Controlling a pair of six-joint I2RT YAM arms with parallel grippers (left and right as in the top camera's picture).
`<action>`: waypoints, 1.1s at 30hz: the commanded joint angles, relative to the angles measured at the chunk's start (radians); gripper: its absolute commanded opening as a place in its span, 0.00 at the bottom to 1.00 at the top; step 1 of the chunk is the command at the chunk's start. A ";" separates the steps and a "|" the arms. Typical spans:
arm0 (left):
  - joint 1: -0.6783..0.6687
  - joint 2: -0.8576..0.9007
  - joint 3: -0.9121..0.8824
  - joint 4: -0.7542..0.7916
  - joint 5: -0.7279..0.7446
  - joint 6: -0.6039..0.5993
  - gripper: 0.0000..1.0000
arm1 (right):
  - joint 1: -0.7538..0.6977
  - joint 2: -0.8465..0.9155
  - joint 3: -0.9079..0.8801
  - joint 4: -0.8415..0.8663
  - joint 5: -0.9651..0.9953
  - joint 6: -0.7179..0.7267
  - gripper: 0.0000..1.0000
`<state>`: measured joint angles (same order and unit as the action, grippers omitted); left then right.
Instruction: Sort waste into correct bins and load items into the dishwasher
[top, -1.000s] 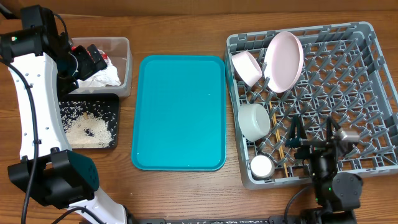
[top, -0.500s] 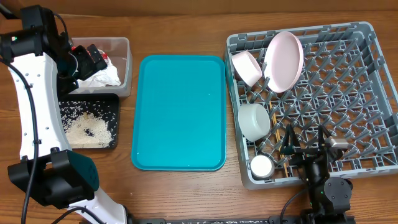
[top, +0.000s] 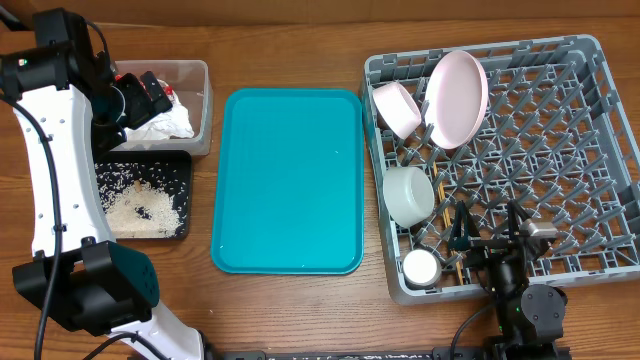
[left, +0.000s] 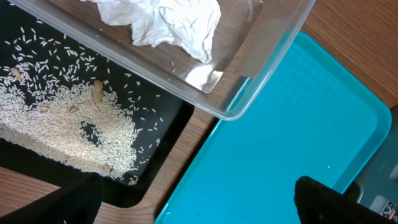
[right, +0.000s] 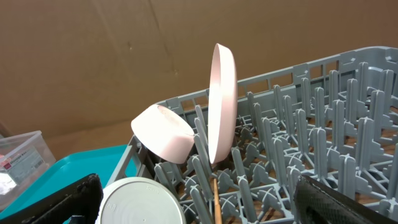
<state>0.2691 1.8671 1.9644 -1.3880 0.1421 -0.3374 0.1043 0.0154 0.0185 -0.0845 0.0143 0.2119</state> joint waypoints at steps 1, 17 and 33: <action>-0.001 -0.022 0.011 0.001 -0.004 0.012 1.00 | -0.008 -0.013 -0.010 0.002 -0.006 -0.003 1.00; -0.001 -0.030 0.010 0.084 -0.063 0.031 1.00 | -0.008 -0.013 -0.010 0.002 -0.006 -0.003 1.00; -0.105 -0.704 -0.716 0.911 0.071 0.385 1.00 | -0.008 -0.013 -0.010 0.002 -0.006 -0.003 1.00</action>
<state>0.1638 1.2995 1.4330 -0.5362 0.2222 -0.0170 0.1043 0.0147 0.0185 -0.0895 0.0101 0.2119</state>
